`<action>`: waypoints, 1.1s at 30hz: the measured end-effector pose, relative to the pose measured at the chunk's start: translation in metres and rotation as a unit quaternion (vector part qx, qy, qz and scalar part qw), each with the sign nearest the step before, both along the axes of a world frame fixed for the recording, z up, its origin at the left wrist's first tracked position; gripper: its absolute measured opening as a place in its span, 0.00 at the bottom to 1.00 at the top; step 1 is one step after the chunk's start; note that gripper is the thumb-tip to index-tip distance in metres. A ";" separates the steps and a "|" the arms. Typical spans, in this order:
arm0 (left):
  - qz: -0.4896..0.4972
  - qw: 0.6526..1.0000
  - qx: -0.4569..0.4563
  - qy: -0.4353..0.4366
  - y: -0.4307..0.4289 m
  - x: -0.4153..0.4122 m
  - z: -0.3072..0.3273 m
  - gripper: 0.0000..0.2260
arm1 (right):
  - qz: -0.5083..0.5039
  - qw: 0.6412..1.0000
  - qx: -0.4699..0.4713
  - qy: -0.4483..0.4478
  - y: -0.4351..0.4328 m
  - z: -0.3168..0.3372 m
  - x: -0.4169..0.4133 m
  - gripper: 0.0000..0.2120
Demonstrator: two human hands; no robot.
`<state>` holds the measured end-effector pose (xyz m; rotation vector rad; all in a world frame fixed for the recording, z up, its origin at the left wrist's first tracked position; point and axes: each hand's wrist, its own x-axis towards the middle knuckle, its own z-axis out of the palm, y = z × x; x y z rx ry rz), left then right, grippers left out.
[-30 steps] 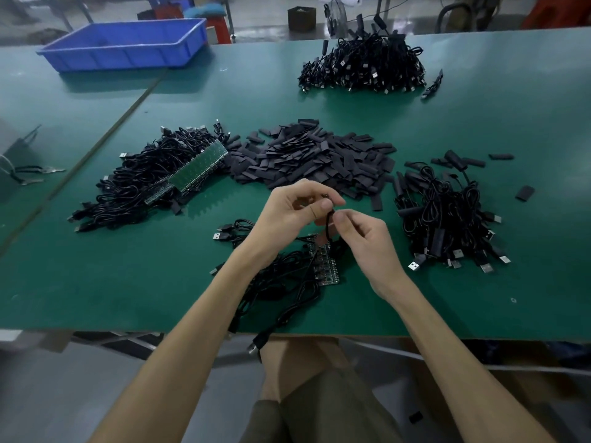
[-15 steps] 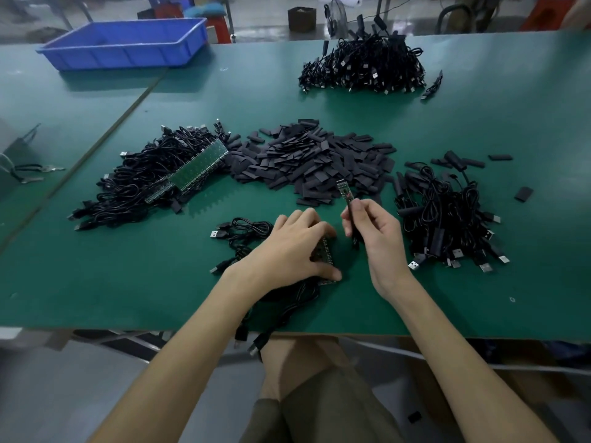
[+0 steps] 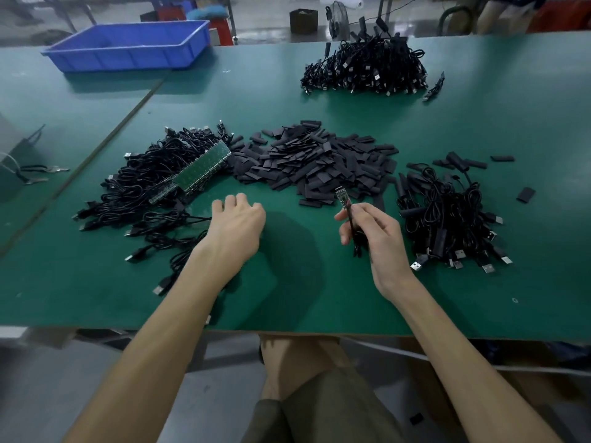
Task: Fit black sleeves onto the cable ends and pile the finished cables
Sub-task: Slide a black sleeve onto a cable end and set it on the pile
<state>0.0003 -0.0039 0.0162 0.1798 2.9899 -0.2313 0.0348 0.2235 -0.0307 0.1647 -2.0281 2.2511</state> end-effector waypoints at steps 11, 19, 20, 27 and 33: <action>-0.104 0.952 0.264 0.114 0.059 -0.038 -0.019 0.19 | 0.016 1.000 -0.006 -0.018 0.000 -0.003 -0.002 0.12; -0.096 0.958 0.219 0.159 0.078 -0.055 -0.039 0.12 | 0.062 0.998 -0.019 -0.018 0.000 0.002 -0.001 0.09; -0.089 0.957 0.220 0.167 0.079 -0.055 -0.040 0.12 | 0.065 0.998 -0.018 -0.015 0.000 0.001 0.000 0.09; -0.098 0.937 0.284 0.177 0.067 -0.045 -0.030 0.12 | 0.045 0.999 -0.011 -0.008 0.000 0.001 0.000 0.05; -0.110 0.942 0.287 0.133 0.053 -0.027 -0.029 0.13 | 0.035 0.999 -0.001 -0.001 -0.001 -0.002 -0.001 0.02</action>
